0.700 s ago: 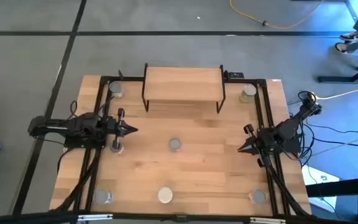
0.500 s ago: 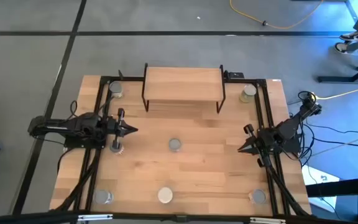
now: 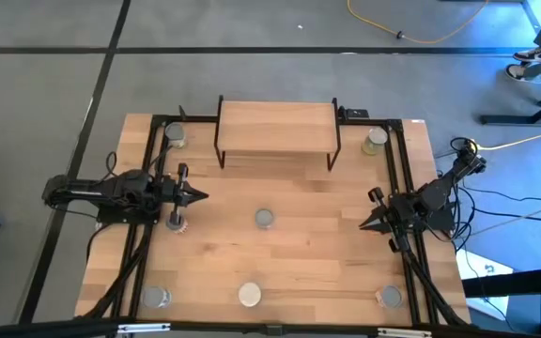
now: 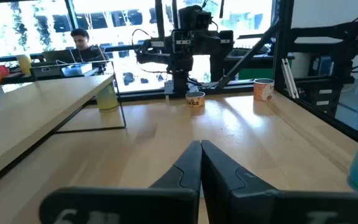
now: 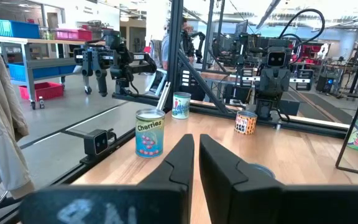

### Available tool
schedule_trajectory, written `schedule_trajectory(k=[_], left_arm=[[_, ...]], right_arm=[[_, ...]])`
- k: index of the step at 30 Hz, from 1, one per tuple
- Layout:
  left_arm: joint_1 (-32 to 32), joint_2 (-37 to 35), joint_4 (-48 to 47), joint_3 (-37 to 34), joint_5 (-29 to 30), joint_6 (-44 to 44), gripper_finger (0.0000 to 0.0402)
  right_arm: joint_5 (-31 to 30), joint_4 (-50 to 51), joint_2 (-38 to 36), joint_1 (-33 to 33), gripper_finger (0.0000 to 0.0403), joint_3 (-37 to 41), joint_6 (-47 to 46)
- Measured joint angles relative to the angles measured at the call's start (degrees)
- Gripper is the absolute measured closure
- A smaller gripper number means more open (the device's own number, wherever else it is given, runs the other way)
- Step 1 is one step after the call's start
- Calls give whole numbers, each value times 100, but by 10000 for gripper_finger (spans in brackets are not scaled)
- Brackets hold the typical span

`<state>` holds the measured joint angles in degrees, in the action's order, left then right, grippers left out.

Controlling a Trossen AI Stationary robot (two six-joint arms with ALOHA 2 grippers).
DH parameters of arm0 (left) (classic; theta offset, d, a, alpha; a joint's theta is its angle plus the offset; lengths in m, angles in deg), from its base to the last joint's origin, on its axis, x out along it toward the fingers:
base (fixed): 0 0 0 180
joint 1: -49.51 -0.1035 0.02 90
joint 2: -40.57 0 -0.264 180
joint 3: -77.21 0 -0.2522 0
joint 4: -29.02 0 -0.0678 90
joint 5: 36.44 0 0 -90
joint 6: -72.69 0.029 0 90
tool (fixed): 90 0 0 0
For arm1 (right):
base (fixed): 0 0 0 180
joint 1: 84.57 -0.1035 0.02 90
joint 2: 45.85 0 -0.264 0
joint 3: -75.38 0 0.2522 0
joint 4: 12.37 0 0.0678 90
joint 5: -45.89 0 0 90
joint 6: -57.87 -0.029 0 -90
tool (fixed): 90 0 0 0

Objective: Pick and place cans onto a shelf

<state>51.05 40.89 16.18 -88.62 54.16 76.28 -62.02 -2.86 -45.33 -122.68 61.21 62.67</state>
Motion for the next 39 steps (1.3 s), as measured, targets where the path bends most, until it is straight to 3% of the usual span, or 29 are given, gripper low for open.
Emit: schedule_trajectory(k=[21,29,33,39], left_arm=[[0,-1,0,0,-1,0,401],[-1,-1,-1,1,1,0,401],[0,0,1,2,1,0,401],[-1,0,0,1,-2,0,401]], right_arm=[[2,-6,-1,0,373,0,-6],[-25,-40,2,1,373,0,-925],[-367,-213,2,0,373,0,-1037],[-1353,-742,0,0,394,-2,-1444]])
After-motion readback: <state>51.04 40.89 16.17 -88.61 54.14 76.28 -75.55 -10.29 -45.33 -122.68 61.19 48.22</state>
